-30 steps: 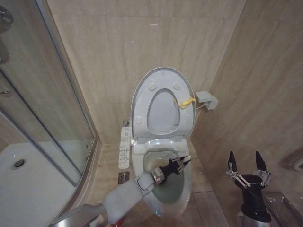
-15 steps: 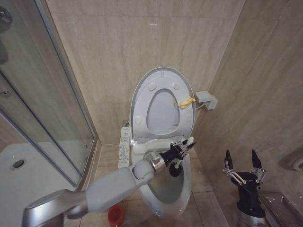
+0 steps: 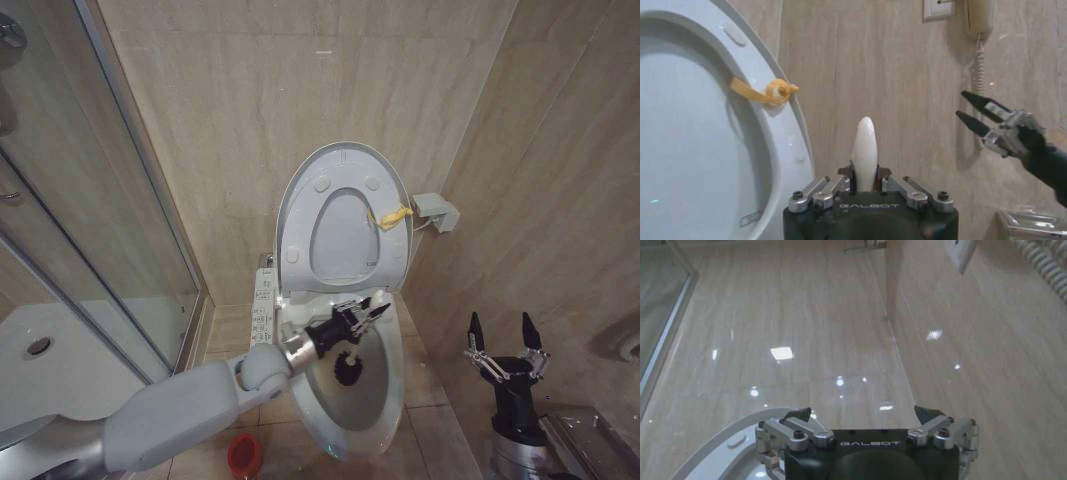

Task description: Open the toilet lid, clean the toilet bowl with a toilet brush, close the toilet lid, and flush.

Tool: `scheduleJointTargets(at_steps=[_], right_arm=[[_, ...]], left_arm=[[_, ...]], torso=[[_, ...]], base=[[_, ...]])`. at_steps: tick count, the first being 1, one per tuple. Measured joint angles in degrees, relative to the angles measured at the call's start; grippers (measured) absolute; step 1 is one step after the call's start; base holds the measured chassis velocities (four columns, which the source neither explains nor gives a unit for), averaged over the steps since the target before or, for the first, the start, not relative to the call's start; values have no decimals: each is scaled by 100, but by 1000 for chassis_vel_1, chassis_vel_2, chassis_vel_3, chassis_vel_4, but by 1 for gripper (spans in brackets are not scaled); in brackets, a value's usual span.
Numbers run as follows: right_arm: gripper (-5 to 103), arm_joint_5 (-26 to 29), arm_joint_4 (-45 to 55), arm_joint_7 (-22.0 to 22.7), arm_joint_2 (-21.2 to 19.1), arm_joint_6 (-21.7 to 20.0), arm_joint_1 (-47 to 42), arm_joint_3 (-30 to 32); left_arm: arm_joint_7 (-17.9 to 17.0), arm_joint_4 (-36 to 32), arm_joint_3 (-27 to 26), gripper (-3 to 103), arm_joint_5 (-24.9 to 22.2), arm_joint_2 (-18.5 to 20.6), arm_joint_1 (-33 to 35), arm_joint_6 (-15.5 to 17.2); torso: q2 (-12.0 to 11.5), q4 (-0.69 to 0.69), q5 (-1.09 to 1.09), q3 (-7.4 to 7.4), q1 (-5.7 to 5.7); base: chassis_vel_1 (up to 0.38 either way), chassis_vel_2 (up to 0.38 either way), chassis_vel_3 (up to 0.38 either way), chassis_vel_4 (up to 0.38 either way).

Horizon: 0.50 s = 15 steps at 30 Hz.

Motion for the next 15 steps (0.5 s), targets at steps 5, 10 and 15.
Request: scheduleJointTargets(at_steps=[5,10,15], right_arm=[[100,-48,-102,143,-108,-18,54,-37],[100,-106,-202,306,-267,-22,79,-38],[100,-153,-246,382,-369,-26,92,-92]], left_arm=[[44,-559,-532,21,54,344,452,-43],[-180,-1175,-1245,21,331,628,1080,80],[-326,-1701,-1883,21,718,1100,1833,158]], torso=[[0,-2,0,0,0],[0,0,0,0,0],[0,1,-1,-1,-1]], base=[[0,0,0,0],[0,0,0,0],[0,0,0,0]])
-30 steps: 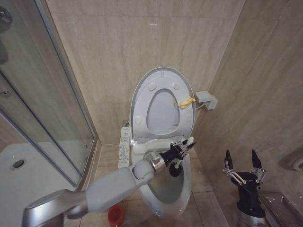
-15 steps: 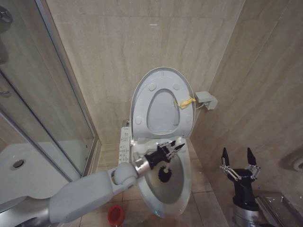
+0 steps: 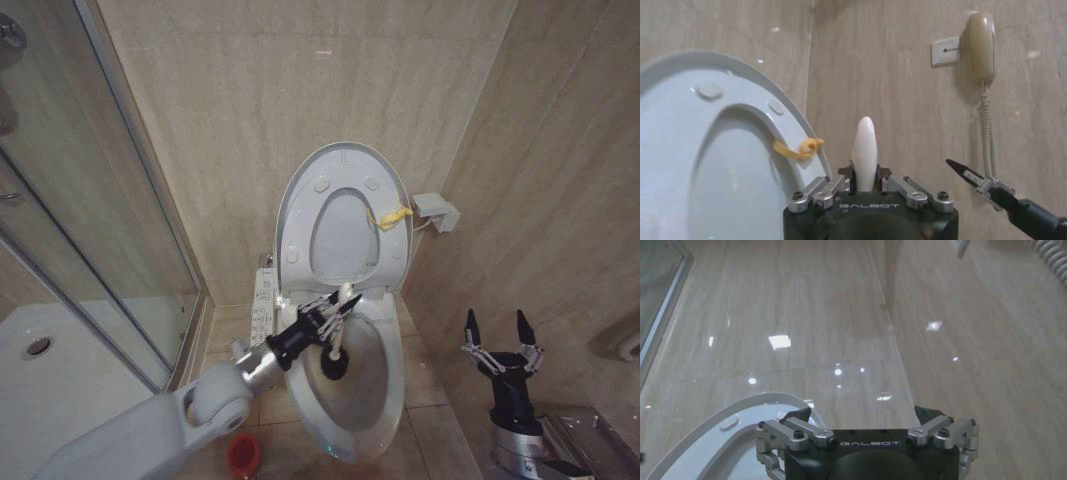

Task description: Open the toilet lid, clean the toilet bowl with a toilet brush, close the toilet lid, and flush.

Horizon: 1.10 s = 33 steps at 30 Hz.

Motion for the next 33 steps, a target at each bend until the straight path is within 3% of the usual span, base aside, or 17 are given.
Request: scheduleJointTargets(at_steps=[4,5,10,11,14,17,27,30,33], right_arm=[[100,-18,-13,31,25,24,-35,48],[100,-17,12,48,66,65,-116,151],[100,-11,165,84,80,119,-242,281],[100,-8,200,96,87,143,-278,323],[100,-8,262,125,76,146,-270,325],[100,-10,318,163,53,121,-215,227],[100,-14,332,171,31,121,-178,98],[100,-15,344,171,39,126,-170,37],[100,-27,420,171,70,129,-134,-88]], left_arm=[[-85,-197,-234,21,183,208,268,-8],[-195,-306,-357,21,266,238,403,5],[-499,-613,-797,21,710,209,1063,81],[-586,-665,-896,21,810,197,1252,102],[-668,-747,-1306,21,994,158,1723,115],[-700,-796,-2102,21,1316,-68,2709,100],[-786,-897,-3571,21,2054,-896,4061,-110],[-921,-918,-3864,21,2298,-1088,4322,-126],[-1304,-879,-4225,21,2850,-1408,4658,-86]], torso=[[0,3,2,0,0],[0,-5,1,0,0],[0,2,1,0,0],[0,-5,0,0,0],[0,-3,2,0,0],[0,3,1,0,0],[0,-2,2,0,0],[0,-1,1,0,0],[0,0,3,0,0]], base=[[0,0,0,0],[0,0,0,0],[0,0,0,0],[0,0,0,0],[0,0,0,0],[0,0,0,0],[0,0,0,0],[0,0,0,0],[0,0,0,0]])
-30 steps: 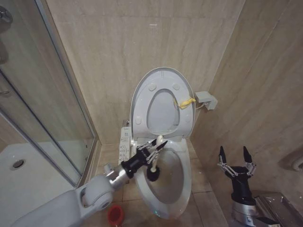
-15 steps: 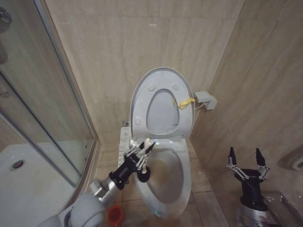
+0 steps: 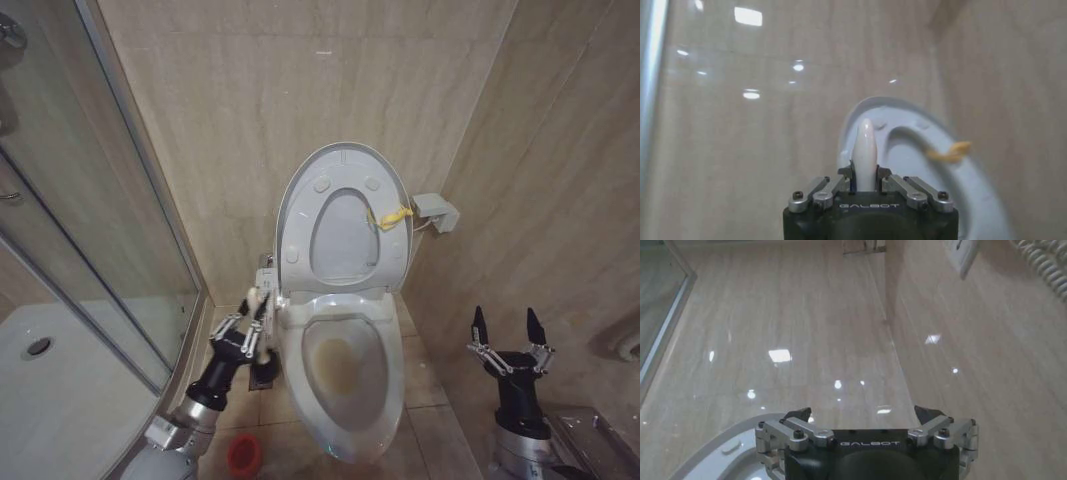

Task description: Open the toilet lid, clean the toilet bowl with a toilet brush, close the toilet lid, and flush.

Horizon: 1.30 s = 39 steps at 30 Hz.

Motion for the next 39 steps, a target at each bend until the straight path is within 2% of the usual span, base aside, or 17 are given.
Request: scheduleJointTargets(at_steps=[5,6,8,13,16,22,25,32,39], right_arm=[[100,-10,52,1,-12,-28,60,-104],[100,-10,52,1,-12,-28,60,-104],[100,-39,-4,1,-19,-35,115,-158],[100,-58,-126,1,-19,-33,176,-205],[100,-76,-242,2,-77,-41,242,-233],[100,-111,-443,9,-145,-66,390,-263],[100,-108,-548,10,-122,-59,504,-326],[100,-65,-536,19,-122,-70,595,-370],[100,-20,-555,155,-170,-72,592,-189]], left_arm=[[-482,450,-48,21,462,-434,109,56],[-482,450,-48,21,462,-434,109,56],[-675,828,10,21,649,-671,29,1],[-895,1326,123,21,798,-865,-141,-24],[-1058,1911,285,21,854,-934,-359,-40],[-1124,2365,489,21,741,-774,-519,-137],[-1154,2662,735,21,503,-529,-538,-338],[-1100,3109,1122,21,357,-180,-573,-634],[-954,3600,1484,21,335,-123,-645,-964]], torso=[[0,-1,-1,0,0],[0,-1,-1,0,0],[0,-1,-1,0,0],[0,-2,-1,1,1],[0,-2,-1,1,1],[-1,-1,-1,1,1],[-1,-1,-1,1,1],[-1,-1,-1,1,1],[-1,-2,-1,1,1]], base=[[0,0,0,0],[0,0,0,0],[0,0,0,0],[0,0,0,0],[0,0,0,0],[0,0,0,0],[0,0,0,0],[0,0,0,0],[0,0,0,0]])
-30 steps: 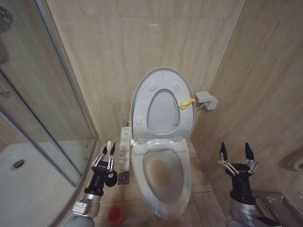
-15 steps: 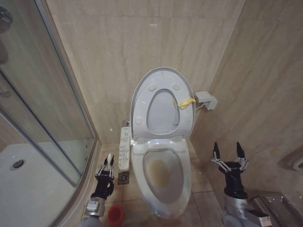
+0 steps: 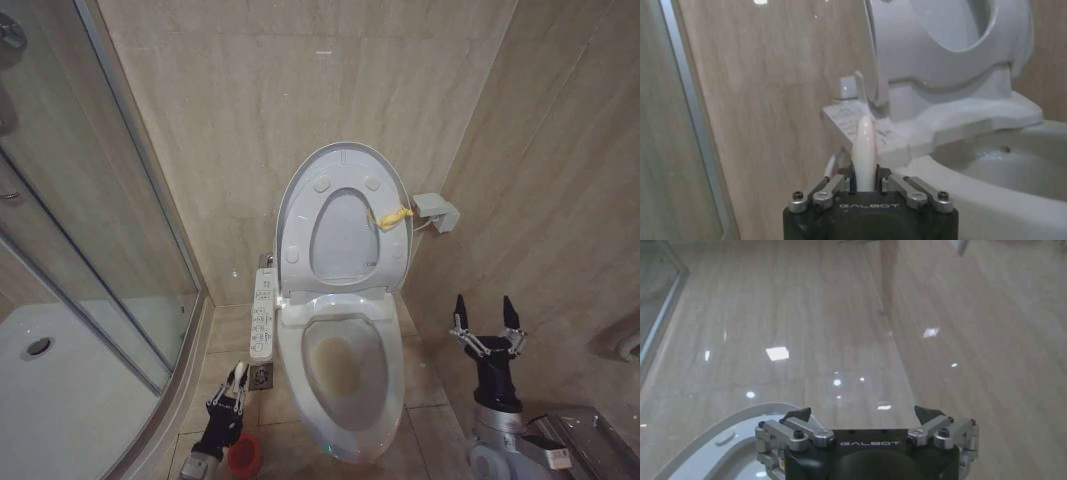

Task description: Open the toilet lid, clean the toilet bowl with a toilet brush, close the toilet lid, and flush.

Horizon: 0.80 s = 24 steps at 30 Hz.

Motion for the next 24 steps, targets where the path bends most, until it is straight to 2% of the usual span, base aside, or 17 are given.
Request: scheduleJointTargets(at_steps=[9,24], right_arm=[[100,19,84,349,-18,-92,-2,333],[100,17,165,348,-5,-67,-164,396]], left_arm=[[71,343,83,21,73,-66,14,-135],[337,730,226,21,-55,-224,-130,-270]], torso=[[0,1,0,0,0],[0,0,0,0,0]], base=[[0,0,0,0],[0,0,0,0]])
